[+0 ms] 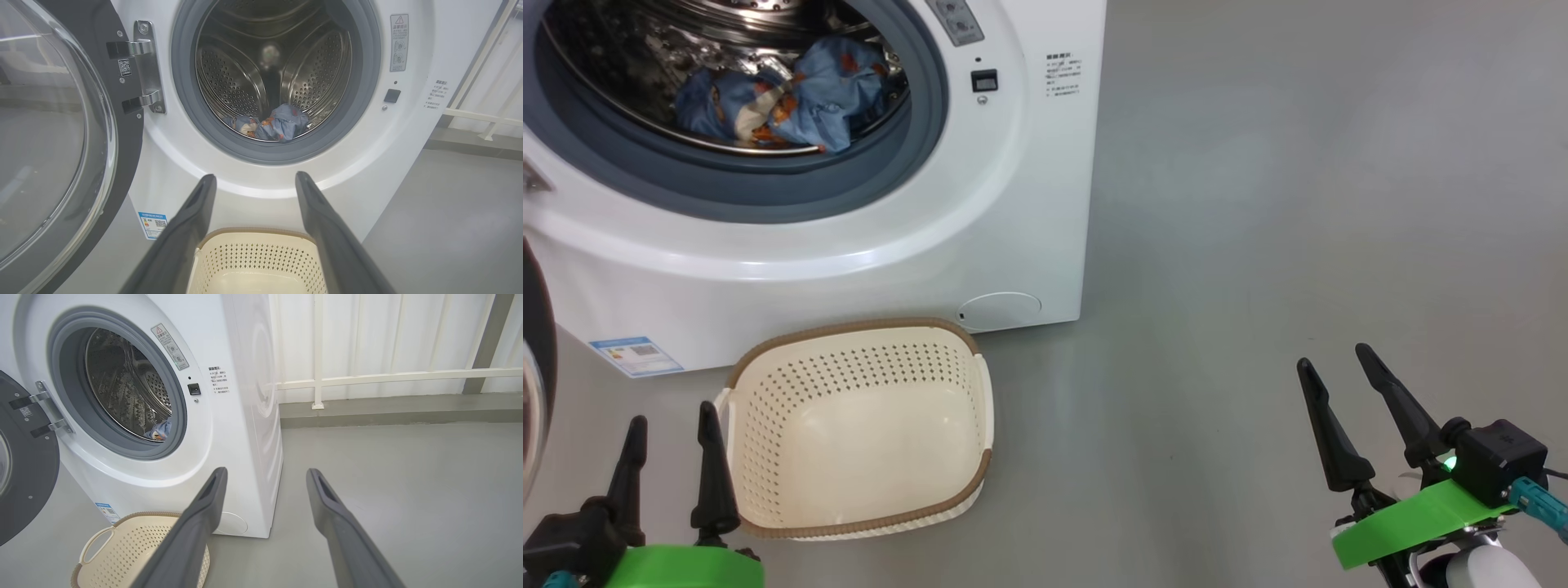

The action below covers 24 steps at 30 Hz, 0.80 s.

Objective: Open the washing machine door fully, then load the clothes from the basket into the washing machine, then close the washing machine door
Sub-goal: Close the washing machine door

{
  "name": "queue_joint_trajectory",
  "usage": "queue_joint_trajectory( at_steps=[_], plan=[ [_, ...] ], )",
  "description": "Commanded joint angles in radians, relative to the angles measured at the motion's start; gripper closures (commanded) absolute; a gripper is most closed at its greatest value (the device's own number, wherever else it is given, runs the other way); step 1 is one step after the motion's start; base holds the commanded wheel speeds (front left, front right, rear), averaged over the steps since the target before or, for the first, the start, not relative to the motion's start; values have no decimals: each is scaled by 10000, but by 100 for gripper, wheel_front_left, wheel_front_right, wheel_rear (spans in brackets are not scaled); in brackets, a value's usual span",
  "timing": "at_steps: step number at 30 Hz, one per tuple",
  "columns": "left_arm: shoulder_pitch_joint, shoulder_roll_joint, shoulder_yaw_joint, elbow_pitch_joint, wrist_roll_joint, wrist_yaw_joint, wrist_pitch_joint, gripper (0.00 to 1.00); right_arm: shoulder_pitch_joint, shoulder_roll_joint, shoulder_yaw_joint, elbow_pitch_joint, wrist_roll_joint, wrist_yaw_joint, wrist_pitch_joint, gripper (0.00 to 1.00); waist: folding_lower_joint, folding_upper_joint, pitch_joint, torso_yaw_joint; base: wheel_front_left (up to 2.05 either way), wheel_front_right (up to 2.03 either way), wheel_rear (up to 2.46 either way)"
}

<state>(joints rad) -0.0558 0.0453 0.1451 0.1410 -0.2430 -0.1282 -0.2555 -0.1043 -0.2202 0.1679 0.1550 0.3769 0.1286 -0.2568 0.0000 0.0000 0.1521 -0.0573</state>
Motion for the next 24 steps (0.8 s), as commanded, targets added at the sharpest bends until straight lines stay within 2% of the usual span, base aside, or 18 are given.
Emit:
queue_joint_trajectory(
  at_steps=[1, 11, 24],
  plan=[
    [-6, 122, 283, -291, -19, -25, -63, 0, 128, -124, 185, -237, 25, 21, -49, 0, 0, 0, -42, 57, 0, 0, 0],
    [175, 77, 236, -462, -188, -25, -63, 0, 231, -231, 296, -241, 5, 21, -49, 0, 0, 0, -208, 704, 0, 0, 0],
    [474, 51, 298, -670, -562, -18, -63, 0, 175, -431, 592, -194, 37, 21, -49, 0, 0, 0, -328, 2045, 0, 0, 0]
  ],
)
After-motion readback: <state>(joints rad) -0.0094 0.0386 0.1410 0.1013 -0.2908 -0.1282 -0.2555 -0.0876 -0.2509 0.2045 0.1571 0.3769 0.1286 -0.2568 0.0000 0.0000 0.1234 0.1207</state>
